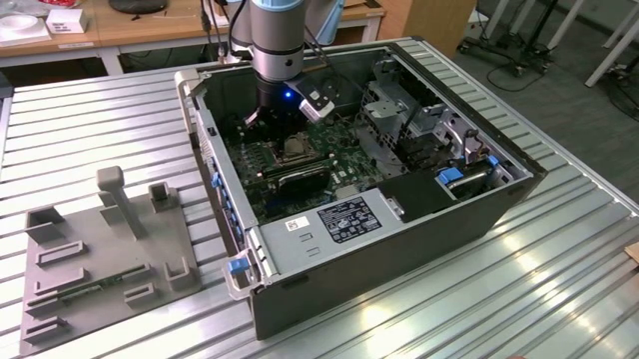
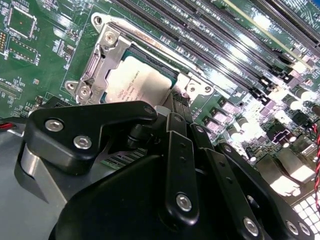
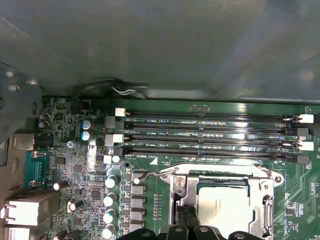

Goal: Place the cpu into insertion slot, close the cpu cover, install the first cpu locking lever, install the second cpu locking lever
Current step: 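Close the cpu cover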

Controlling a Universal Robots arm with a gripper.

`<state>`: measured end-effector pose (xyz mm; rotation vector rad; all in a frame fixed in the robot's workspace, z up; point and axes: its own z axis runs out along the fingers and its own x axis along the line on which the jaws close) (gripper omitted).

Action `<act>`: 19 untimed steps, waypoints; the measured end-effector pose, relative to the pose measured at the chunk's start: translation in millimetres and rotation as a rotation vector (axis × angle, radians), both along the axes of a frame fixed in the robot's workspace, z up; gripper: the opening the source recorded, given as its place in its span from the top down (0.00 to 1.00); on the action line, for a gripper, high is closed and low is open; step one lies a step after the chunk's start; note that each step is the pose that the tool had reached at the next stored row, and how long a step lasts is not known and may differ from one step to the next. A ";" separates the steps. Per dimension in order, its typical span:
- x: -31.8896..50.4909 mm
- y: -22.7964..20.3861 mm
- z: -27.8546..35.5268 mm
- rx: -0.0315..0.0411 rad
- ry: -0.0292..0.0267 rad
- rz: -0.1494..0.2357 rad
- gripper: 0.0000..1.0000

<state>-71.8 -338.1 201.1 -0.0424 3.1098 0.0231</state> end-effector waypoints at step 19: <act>0.0 0.0 -2.1 0.0000 0.0000 0.000 0.89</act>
